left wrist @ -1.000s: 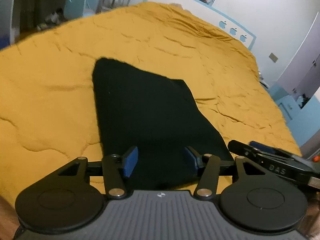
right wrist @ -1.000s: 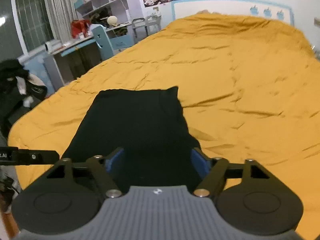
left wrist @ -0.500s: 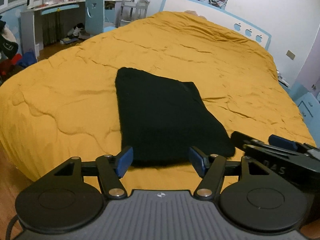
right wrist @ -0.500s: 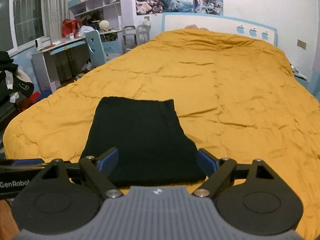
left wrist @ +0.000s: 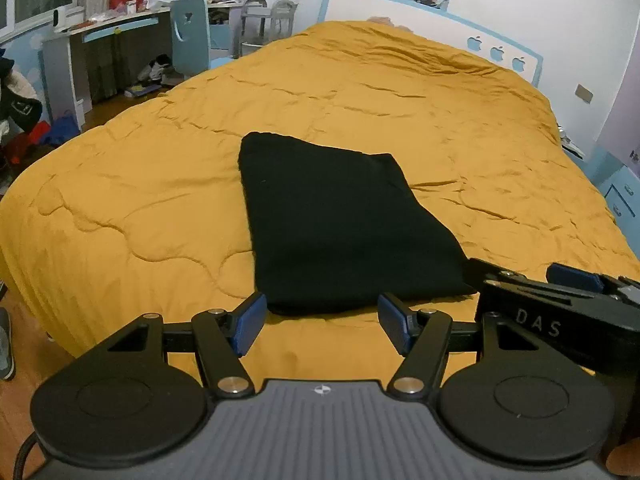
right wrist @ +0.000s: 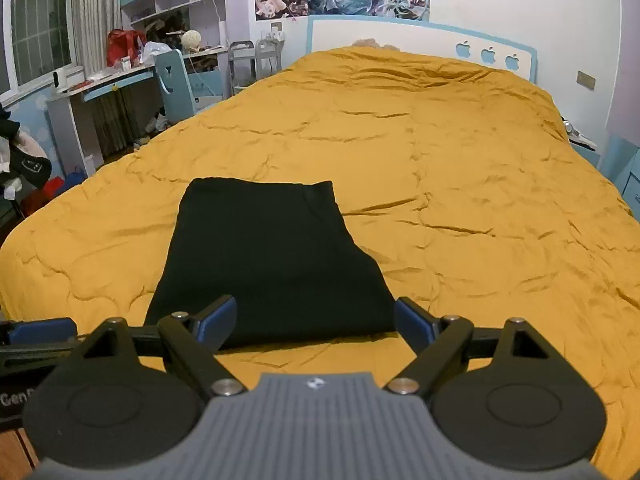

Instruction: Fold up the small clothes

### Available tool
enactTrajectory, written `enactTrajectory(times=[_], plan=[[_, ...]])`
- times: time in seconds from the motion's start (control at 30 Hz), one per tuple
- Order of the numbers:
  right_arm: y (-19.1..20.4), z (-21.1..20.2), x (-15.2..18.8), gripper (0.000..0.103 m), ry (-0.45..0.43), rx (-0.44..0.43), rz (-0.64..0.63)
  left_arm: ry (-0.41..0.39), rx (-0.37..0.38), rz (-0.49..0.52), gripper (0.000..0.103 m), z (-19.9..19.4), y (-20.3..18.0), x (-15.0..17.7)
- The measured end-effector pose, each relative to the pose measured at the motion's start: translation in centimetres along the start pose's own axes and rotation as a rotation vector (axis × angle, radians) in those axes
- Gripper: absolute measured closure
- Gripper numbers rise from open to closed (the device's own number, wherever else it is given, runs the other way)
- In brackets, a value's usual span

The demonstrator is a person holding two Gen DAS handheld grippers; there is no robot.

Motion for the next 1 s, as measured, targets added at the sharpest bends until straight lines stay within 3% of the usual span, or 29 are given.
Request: enactTrajectory(times=[1.0], plan=[[-0.9, 1.1, 1.9, 0.021, 0.079, 0.023, 0.029, 0.039, -0.042, 0.001, 0.028, 0.9, -0.3, 1.3]])
Point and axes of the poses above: each gripper's, at about its wrist camera, not at the fingertips, and z roughly the way its jaws point, y to its left, x to its underside, the point moved 10 cm from there along z, roughly the way its jaws point, and after that the axes turned 14 degrees about -z, right-handed, at the moved point
